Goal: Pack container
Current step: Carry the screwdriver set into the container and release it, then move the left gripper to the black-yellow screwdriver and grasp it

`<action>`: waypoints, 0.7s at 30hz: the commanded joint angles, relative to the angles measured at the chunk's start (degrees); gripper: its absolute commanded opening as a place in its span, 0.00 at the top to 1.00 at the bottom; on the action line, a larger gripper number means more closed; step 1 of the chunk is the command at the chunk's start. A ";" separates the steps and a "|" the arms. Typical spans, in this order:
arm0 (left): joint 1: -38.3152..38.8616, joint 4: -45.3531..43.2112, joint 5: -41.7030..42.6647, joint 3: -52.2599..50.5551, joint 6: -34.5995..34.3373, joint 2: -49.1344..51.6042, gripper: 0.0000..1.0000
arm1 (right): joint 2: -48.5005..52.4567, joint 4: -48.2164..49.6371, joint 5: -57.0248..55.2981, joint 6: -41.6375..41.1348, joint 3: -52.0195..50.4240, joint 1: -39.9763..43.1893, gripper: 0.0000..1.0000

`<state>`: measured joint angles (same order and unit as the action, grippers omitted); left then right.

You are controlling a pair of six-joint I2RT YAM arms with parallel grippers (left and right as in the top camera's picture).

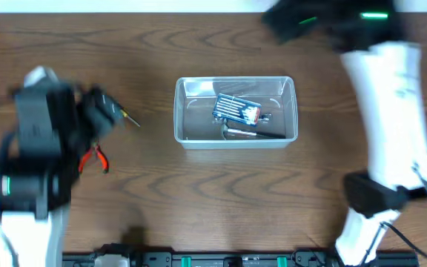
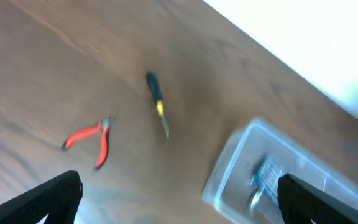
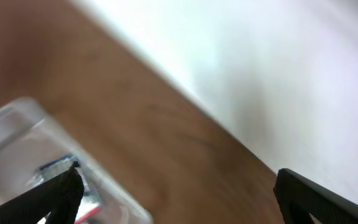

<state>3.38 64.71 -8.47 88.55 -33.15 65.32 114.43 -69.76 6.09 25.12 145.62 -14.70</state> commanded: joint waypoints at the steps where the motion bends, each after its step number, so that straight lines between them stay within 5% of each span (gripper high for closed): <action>1: -1.64 1.97 -3.85 8.76 -5.14 16.55 0.02 | -0.24 -3.34 -0.24 -17.40 -0.17 10.56 0.01; 10: -10.99 -0.98 15.04 13.88 -5.14 42.77 0.02 | 2.23 -14.05 4.87 -18.12 -2.60 25.18 0.01; 21: -13.42 -5.38 16.02 13.88 -5.07 56.76 0.02 | 2.62 -14.25 4.66 -14.49 -7.78 26.40 0.01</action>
<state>-10.50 60.10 6.35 101.69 -37.69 119.83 117.73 -84.05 9.82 9.52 138.96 11.70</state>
